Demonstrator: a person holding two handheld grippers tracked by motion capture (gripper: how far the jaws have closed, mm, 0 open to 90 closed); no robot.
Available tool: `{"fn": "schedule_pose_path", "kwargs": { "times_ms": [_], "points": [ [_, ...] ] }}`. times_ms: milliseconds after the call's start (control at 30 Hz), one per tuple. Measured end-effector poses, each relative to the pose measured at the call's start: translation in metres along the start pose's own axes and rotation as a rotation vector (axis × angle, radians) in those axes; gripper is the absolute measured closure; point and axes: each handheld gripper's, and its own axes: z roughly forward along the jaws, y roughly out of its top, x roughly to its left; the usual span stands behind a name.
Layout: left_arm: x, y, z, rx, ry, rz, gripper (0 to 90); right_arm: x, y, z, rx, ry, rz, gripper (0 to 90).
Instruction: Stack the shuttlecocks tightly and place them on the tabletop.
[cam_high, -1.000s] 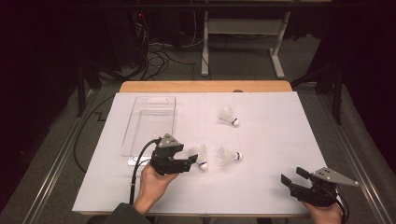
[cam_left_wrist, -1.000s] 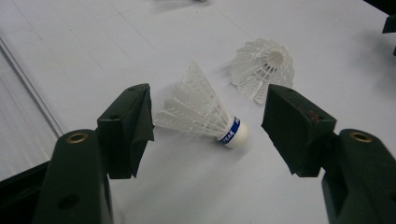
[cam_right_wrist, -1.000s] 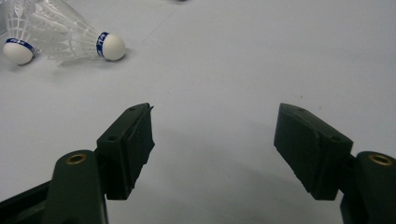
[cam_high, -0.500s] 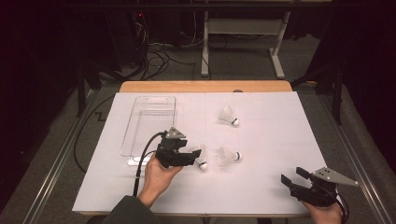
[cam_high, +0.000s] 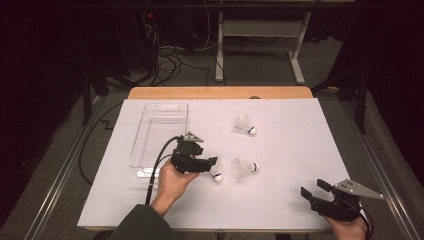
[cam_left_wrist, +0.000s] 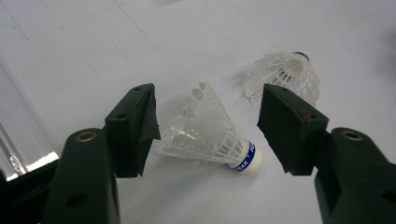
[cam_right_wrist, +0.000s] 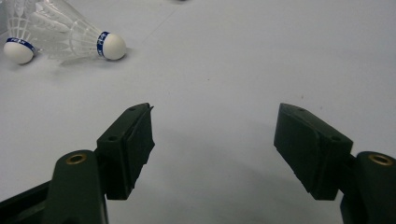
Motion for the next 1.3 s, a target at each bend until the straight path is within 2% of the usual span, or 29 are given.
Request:
{"fn": "schedule_pose_path", "kwargs": {
  "times_ms": [300,467,733,1300],
  "points": [
    [0.005,0.004,0.007,0.032,-0.01,-0.022,42.1,0.0,0.0,0.0,0.003,0.001,-0.002,28.8],
    [0.006,0.007,0.01,0.055,-0.001,-0.015,44.2,0.0,0.0,0.001,0.006,0.001,-0.001,28.9],
    [0.007,0.01,0.016,0.089,-0.011,-0.016,47.0,0.0,0.0,0.001,0.007,0.003,-0.003,28.9],
    [0.009,0.01,0.02,0.12,-0.036,-0.025,52.6,0.0,0.0,0.001,0.01,0.003,-0.003,29.0]
  ]
}}
